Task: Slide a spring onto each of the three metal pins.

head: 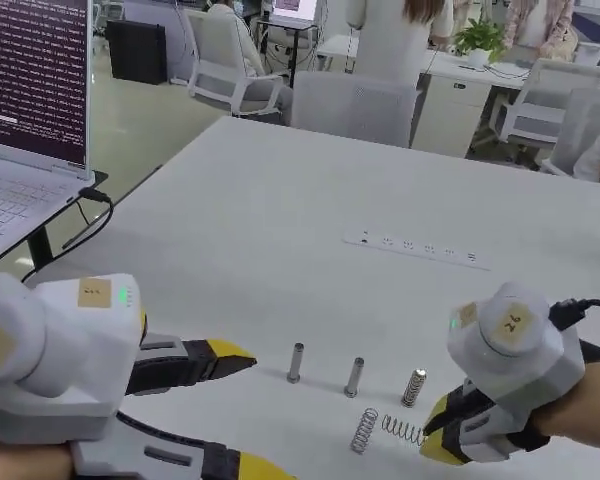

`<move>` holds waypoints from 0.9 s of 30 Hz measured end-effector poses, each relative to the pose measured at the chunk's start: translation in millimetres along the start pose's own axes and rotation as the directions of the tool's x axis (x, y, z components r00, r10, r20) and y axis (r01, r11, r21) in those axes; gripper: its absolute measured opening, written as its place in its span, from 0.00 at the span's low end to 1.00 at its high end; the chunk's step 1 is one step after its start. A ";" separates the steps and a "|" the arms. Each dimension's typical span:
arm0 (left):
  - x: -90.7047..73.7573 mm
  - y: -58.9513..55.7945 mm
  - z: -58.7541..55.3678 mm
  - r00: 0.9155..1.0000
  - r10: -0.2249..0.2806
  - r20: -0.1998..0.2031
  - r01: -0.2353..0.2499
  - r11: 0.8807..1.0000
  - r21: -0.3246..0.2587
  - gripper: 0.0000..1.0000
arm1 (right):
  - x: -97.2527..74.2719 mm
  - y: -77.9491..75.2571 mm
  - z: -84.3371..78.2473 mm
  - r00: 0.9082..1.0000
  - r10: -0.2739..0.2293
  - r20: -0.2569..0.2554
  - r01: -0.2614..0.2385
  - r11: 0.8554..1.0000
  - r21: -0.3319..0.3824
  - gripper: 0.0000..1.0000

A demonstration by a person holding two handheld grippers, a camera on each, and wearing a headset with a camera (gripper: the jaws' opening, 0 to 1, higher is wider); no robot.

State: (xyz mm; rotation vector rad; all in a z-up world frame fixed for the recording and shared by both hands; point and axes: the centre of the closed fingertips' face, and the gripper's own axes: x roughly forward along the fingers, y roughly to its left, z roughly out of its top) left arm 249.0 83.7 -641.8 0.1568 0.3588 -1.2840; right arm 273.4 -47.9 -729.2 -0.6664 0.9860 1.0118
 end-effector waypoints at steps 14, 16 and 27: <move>6.4 -3.5 0.0 0.998 -0.054 -0.012 0.055 0.998 0.036 0.55 | -37.1 49.5 68.4 0.990 0.109 0.091 -0.085 0.969 -0.230 0.08; 8.4 -5.8 0.5 0.998 -0.063 -0.017 0.064 0.997 0.047 0.54 | -39.3 54.8 75.0 0.989 0.119 0.092 -0.092 0.963 -0.253 0.08; 18.5 -18.5 -0.1 0.991 -0.128 -0.031 0.131 0.984 0.120 0.36 | -45.1 77.1 93.5 0.984 0.165 0.072 -0.128 0.922 -0.366 0.08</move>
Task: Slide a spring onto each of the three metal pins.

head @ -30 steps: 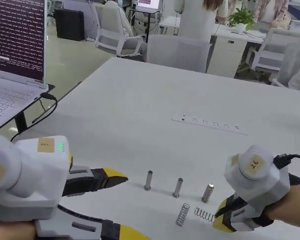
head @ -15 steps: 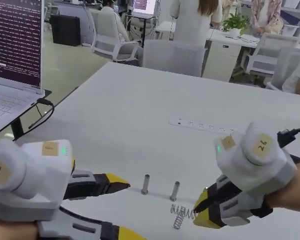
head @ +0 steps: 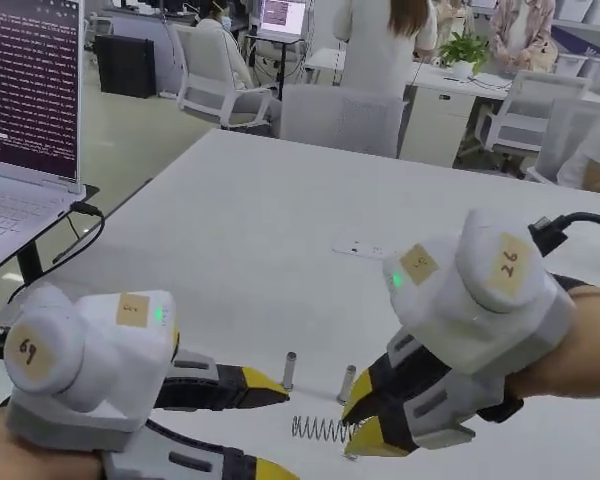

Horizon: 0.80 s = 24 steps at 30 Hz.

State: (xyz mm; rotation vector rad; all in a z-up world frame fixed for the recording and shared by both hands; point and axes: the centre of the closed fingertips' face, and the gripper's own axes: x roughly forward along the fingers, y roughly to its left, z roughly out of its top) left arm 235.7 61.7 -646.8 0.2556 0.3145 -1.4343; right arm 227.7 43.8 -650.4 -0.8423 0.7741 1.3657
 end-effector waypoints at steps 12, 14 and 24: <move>6.2 -5.3 -0.4 1.000 -0.024 -0.012 0.024 0.997 0.069 0.11 | 2.1 5.6 1.2 0.998 0.032 -0.048 -0.034 0.999 -0.040 0.08; 6.4 -5.6 -0.4 1.000 -0.024 -0.013 0.025 0.997 0.077 0.08 | 2.7 7.4 0.3 0.998 0.041 -0.054 -0.043 0.998 -0.036 0.08; 10.0 -8.5 -3.7 0.999 -0.035 -0.038 0.039 0.994 0.104 0.04 | 5.4 11.7 -1.2 0.993 0.063 -0.099 -0.068 0.997 -0.044 0.08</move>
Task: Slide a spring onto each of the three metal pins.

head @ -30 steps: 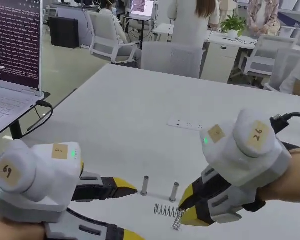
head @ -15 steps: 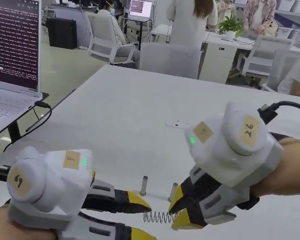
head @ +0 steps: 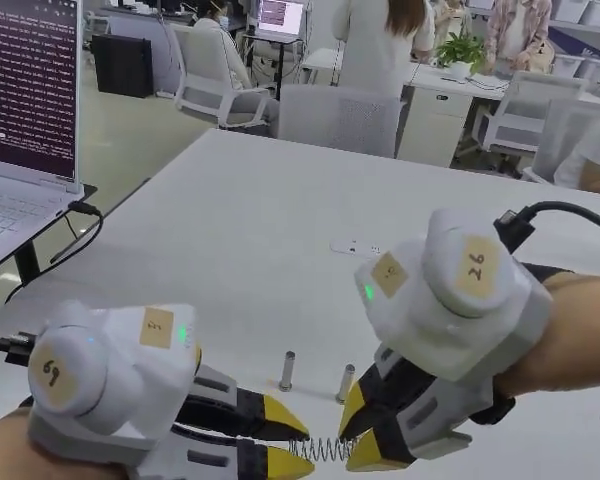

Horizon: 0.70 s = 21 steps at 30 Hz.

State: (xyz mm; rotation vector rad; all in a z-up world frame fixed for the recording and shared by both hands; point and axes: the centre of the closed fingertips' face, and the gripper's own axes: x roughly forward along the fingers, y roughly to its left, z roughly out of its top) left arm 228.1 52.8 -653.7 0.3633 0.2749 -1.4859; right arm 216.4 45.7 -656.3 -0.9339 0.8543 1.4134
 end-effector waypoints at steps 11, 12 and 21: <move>3.4 -3.0 -7.0 0.999 -0.014 -0.034 0.014 1.000 0.016 0.03 | -2.4 -2.2 2.9 1.000 -0.006 -0.008 0.006 1.000 0.003 0.08; 3.5 -2.8 -7.0 0.999 -0.014 -0.033 0.015 1.000 0.016 0.03 | -2.9 -2.1 3.4 1.000 -0.007 -0.007 0.007 1.000 0.002 0.08; 4.6 -1.6 -6.1 1.000 -0.011 -0.027 0.012 1.000 0.015 0.02 | -10.3 -3.4 14.9 0.999 -0.026 0.030 0.026 1.000 -0.002 0.08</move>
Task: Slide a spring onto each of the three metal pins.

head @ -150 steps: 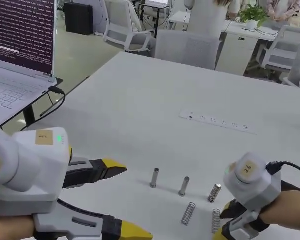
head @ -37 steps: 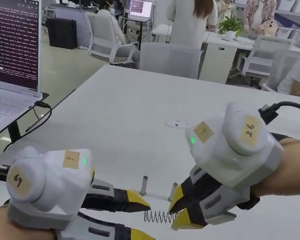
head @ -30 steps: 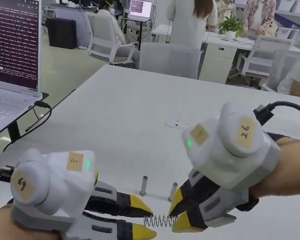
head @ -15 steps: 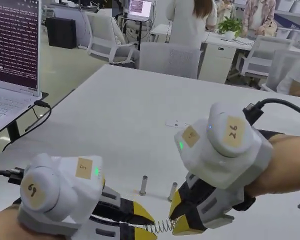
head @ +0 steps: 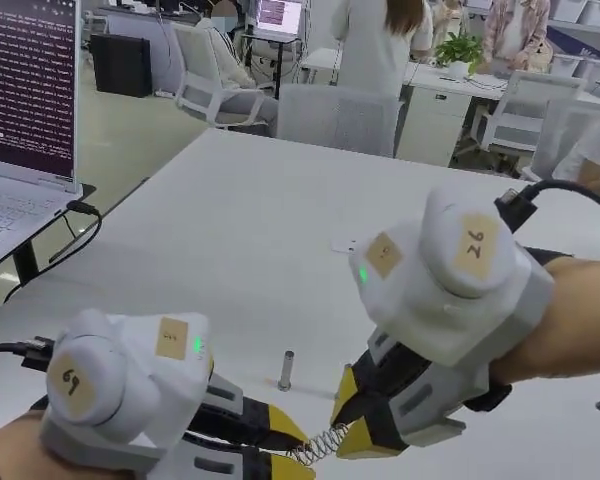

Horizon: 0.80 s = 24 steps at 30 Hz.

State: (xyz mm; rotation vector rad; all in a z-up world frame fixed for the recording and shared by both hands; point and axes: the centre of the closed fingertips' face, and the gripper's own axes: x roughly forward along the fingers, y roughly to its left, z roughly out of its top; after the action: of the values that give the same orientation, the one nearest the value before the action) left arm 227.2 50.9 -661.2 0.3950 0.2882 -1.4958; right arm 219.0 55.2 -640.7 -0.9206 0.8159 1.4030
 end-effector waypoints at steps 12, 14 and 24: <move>0.1 0.6 2.2 1.000 0.002 0.013 -0.002 1.000 -0.002 0.02 | -2.6 -0.3 14.2 0.999 -0.015 0.050 0.016 1.000 -0.013 0.08; -0.1 0.8 1.8 1.000 0.004 0.016 -0.004 1.000 0.000 0.02 | -2.3 -0.6 13.8 0.999 -0.015 0.052 0.015 1.000 -0.010 0.08; -1.9 2.3 -0.1 0.999 0.000 0.043 0.002 0.999 -0.036 0.01 | -0.5 -2.7 13.4 0.996 -0.001 0.089 -0.002 1.000 0.026 0.12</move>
State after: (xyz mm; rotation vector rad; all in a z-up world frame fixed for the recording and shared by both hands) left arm 229.4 52.8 -660.3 0.3335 0.2806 -1.4961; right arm 220.9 67.0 -634.2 -0.8327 0.7655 1.4206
